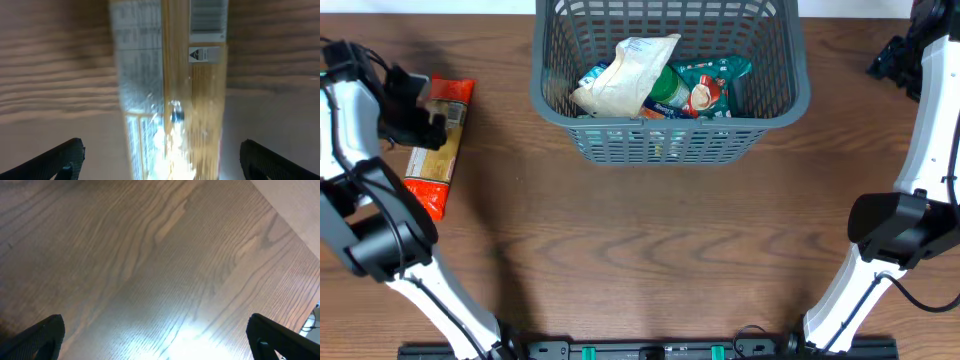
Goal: Pack container
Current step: 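Move the left gripper to the spaghetti pack and grasp it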
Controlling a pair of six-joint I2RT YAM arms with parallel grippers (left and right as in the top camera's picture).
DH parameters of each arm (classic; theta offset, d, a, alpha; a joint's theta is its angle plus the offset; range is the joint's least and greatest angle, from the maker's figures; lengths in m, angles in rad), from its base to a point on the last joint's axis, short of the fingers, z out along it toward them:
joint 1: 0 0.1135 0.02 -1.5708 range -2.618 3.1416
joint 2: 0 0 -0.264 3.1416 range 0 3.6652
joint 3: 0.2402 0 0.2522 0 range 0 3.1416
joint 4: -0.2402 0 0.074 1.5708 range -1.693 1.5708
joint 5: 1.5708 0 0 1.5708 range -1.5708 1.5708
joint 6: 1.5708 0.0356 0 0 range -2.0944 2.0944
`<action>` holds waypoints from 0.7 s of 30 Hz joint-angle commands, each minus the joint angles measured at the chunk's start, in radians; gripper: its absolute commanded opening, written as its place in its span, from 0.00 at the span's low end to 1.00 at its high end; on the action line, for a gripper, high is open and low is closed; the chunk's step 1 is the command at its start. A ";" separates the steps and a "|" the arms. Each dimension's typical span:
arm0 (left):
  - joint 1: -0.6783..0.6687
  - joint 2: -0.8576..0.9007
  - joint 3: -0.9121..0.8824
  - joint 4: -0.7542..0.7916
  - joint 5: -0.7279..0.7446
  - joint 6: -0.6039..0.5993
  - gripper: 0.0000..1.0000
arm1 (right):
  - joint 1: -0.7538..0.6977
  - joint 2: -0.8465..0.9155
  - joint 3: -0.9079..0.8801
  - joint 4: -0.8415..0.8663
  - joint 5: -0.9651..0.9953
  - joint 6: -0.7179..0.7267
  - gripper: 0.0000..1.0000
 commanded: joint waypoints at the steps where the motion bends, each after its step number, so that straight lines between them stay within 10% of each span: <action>1: -0.003 0.067 -0.004 0.006 0.015 -0.030 0.98 | 0.003 -0.011 -0.003 -0.001 0.011 0.012 0.99; 21: -0.035 0.214 -0.022 0.090 0.100 -0.071 0.98 | 0.003 -0.011 -0.003 -0.001 0.011 0.012 0.99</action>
